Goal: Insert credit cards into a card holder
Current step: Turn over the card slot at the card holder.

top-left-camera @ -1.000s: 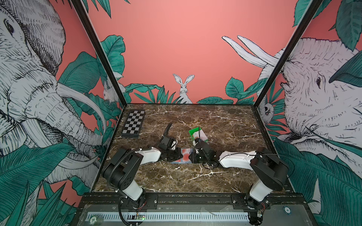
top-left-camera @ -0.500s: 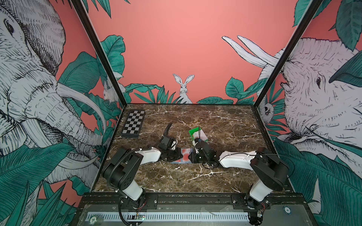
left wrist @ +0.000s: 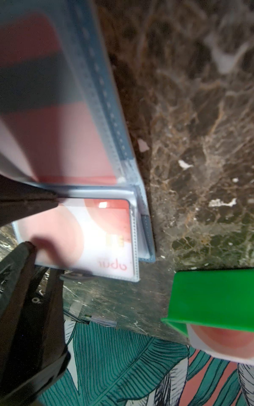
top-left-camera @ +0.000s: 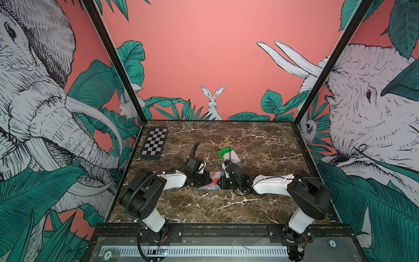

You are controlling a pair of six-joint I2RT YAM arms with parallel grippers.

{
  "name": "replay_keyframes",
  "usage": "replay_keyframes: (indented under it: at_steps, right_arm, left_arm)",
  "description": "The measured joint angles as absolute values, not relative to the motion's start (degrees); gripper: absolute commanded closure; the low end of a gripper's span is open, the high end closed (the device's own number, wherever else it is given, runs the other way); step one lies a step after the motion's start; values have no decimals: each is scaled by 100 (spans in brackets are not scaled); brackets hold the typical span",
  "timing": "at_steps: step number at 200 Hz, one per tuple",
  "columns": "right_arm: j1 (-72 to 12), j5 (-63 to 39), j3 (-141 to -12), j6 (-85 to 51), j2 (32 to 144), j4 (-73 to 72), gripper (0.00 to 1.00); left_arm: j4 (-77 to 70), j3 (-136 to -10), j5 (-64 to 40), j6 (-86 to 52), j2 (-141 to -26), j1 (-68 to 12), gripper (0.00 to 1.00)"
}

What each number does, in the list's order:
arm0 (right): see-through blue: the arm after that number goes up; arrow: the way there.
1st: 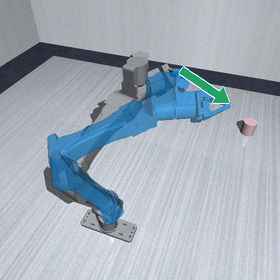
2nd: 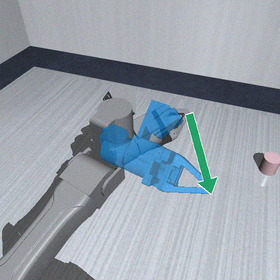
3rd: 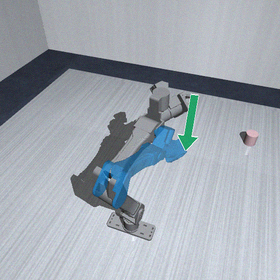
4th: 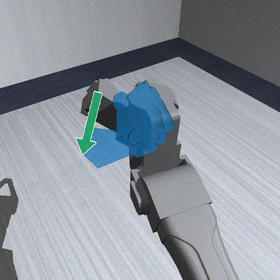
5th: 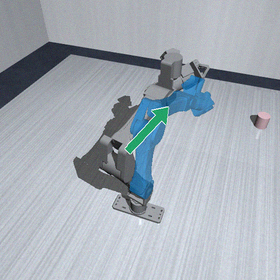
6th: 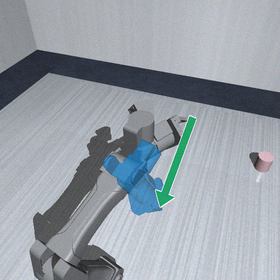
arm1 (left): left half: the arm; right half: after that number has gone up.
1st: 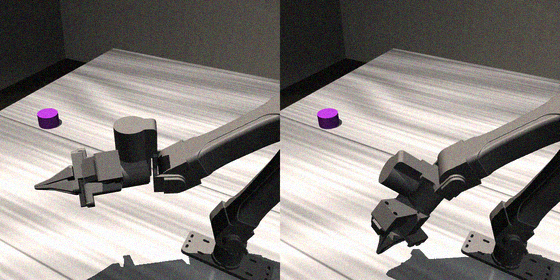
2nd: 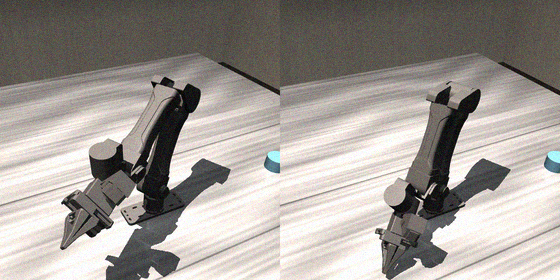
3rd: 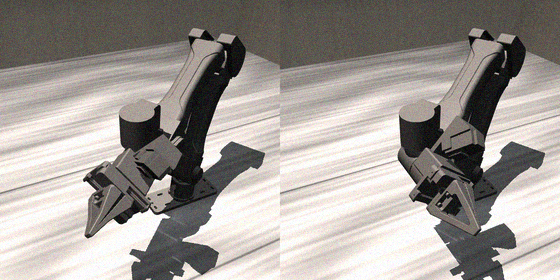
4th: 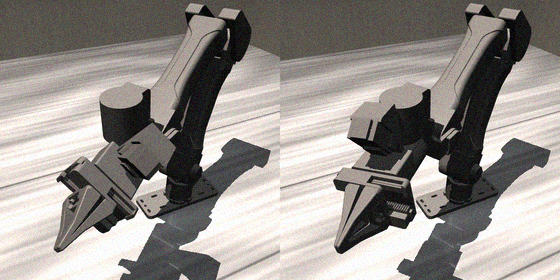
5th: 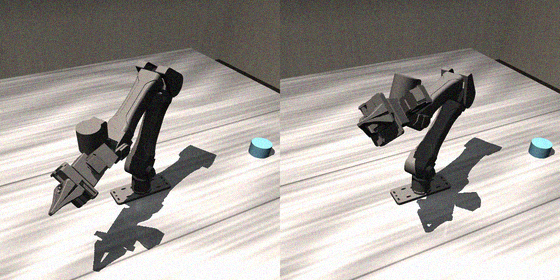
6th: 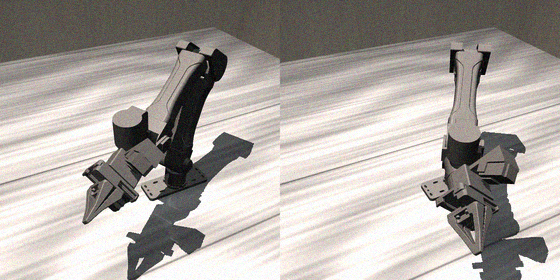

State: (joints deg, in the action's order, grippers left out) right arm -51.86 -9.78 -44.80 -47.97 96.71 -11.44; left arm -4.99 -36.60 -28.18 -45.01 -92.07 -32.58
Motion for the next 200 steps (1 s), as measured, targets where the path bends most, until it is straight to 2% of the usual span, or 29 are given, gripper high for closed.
replay_keyframes:
  at_steps: [125,174,200]
  right_arm:
    - [-5188,-880,-4584,-4753,9655,-1059,73]
    - [-5192,-875,-4584,-4733,9583,-1002,70]
    - [-5210,-880,-4584,-4720,9583,-1004,66]
  left_arm:
    - [-1201,-3575,-3048,-4939,-9365,-3400,93]
    - [-526,-3636,-2709,-4727,-8637,-3395,91]
    - [-336,-3627,-2497,-4696,-8285,-3306,90]
